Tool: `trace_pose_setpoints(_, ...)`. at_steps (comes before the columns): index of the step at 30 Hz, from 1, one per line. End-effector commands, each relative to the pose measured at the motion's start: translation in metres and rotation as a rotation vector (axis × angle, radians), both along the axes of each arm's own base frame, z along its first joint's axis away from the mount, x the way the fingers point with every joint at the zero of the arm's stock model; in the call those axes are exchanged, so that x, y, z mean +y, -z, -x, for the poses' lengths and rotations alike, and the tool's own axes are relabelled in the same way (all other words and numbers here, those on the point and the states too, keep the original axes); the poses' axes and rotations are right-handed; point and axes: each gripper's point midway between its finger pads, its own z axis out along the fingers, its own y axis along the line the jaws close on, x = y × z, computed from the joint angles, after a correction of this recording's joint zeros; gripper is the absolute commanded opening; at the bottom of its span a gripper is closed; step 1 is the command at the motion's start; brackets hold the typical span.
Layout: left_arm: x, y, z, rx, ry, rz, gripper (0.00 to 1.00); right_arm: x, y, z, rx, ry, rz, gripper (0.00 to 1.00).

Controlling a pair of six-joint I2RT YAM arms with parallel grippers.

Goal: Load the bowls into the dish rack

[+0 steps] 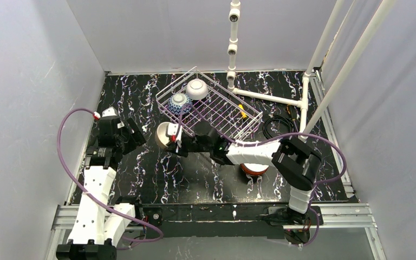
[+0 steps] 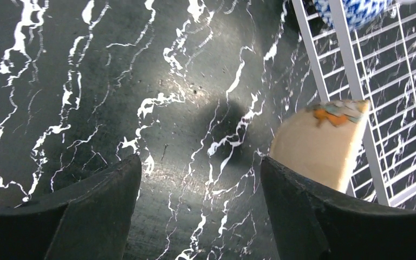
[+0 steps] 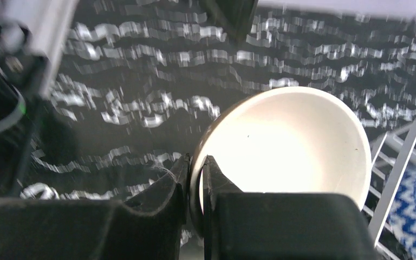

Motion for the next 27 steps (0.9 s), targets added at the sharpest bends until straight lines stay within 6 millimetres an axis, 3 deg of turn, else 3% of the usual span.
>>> trace_pose_setpoints(1,0.019,-0.007,0.007,-0.015,-0.097,-0.057,0.88,-0.001,-0.160,0.007,0.065,-0.073,-0.503,0.01)
trace_pose_setpoints(3,0.020,-0.011,0.007,-0.038,-0.098,-0.058,0.98,-0.012,-0.184,-0.008,0.154,-0.041,-0.596,0.01)
trace_pose_setpoints(5,0.020,-0.013,0.007,-0.056,-0.099,-0.060,0.98,-0.021,-0.205,-0.028,0.237,0.007,-0.672,0.01)
trace_pose_setpoints(9,0.019,-0.012,0.006,-0.053,-0.093,-0.059,0.98,-0.035,-0.221,-0.080,0.432,0.192,-0.767,0.01)
trace_pose_setpoints(13,0.017,-0.009,0.004,-0.039,-0.077,-0.051,0.98,-0.065,-0.203,-0.144,0.677,0.434,-0.843,0.01)
trace_pose_setpoints(16,0.013,-0.007,0.001,-0.026,-0.057,-0.043,0.98,-0.094,-0.191,-0.181,0.832,0.503,-1.011,0.01)
trace_pose_setpoints(18,0.011,-0.004,-0.001,-0.016,-0.046,-0.034,0.98,-0.103,-0.178,-0.203,0.932,0.534,-1.059,0.01)
trace_pose_setpoints(22,0.007,0.001,-0.004,0.009,-0.028,-0.022,0.98,-0.105,-0.162,-0.230,1.019,0.534,-1.119,0.01)
trace_pose_setpoints(27,0.006,0.003,-0.004,0.019,-0.021,-0.016,0.98,-0.104,-0.141,-0.247,1.082,0.590,-1.157,0.01)
